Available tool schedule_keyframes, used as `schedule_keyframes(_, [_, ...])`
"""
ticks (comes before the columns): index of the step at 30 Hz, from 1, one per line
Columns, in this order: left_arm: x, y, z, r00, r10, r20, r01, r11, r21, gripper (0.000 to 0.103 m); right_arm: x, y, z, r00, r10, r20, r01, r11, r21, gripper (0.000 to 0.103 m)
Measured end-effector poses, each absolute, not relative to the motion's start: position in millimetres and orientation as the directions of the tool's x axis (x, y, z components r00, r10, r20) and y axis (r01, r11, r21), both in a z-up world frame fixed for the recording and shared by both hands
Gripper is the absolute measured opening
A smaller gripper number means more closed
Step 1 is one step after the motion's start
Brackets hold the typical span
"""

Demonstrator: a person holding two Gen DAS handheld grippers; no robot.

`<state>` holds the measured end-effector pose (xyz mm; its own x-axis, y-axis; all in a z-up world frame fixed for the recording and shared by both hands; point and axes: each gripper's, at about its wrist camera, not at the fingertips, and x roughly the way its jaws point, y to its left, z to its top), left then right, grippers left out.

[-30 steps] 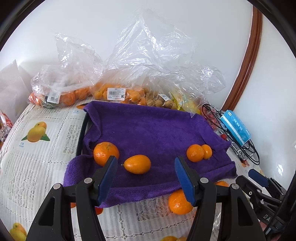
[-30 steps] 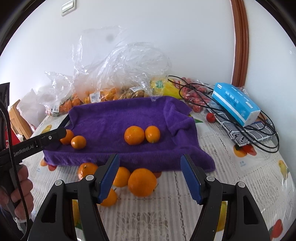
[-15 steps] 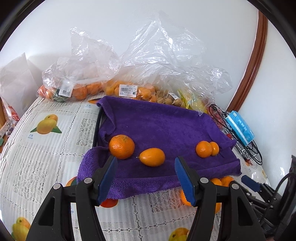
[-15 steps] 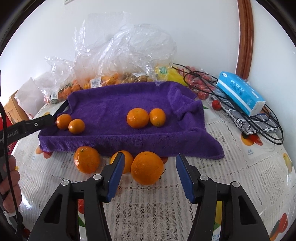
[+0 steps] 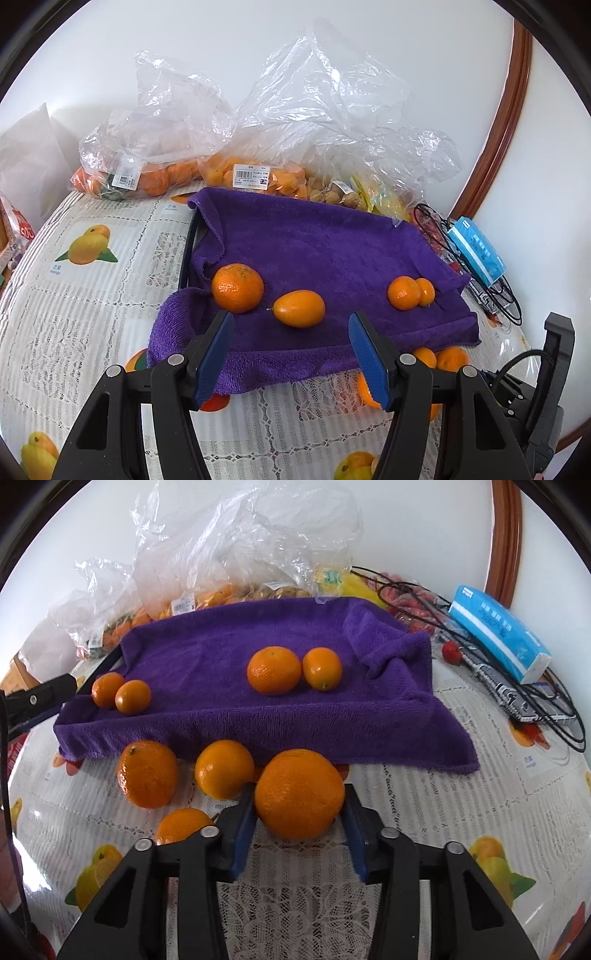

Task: Organize fruits
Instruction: 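Close the left gripper on a large orange while the right gripper holds its orange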

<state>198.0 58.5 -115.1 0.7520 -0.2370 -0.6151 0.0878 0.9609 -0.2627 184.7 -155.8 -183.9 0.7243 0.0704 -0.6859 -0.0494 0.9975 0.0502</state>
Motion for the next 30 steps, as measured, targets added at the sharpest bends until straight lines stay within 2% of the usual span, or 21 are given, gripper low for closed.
schedule_keyframes(8, [195.0,45.1,-117.8,0.729,-0.303,-0.613,0.165,0.948,-0.272,0.062,174.1,-172.1,-174.2,0.774,0.054,-0.631,-0.020,0.998,0.061,0.043])
schedule_keyframes(14, [190.2,20.4,-125.0,0.679,-0.372,-0.632,0.265,0.928,-0.262,0.062,168.3,-192.0,-175.5,0.765,0.039,-0.643,-0.011,0.999,0.048,0.043])
schedule_keyframes(18, [187.0,-0.8,-132.4,0.657,-0.377,-0.653,0.313,0.924,-0.219,0.062,165.3,-202.0,-179.5,0.759,0.033,-0.650,-0.010,0.999,0.039,0.043])
schedule_keyframes(27, [199.8,-26.6,-154.6,0.595,-0.340,-0.728,0.311,0.933,-0.181,0.062,169.9,-209.3,-185.1,0.737,0.108,-0.668,-0.043,0.993,0.113,0.043])
schedule_keyframes(28, [201.7,-28.0,-157.0,0.590,-0.328,-0.738,0.301,0.937,-0.175,0.060,169.8,-209.2,-185.1,0.737,0.110,-0.667,-0.045,0.992,0.114,0.043])
schedule_keyframes(29, [202.6,-29.0,-158.9,0.588,-0.322,-0.743,0.297,0.939,-0.172,0.051,169.6,-209.1,-185.2,0.736,0.115,-0.667,-0.049,0.992,0.116,0.043])
schedule_keyframes(30, [201.7,-30.0,-158.8,0.595,-0.313,-0.740,0.293,0.942,-0.162,0.048,170.0,-208.7,-185.5,0.735,0.116,-0.668,-0.050,0.992,0.117,0.043])
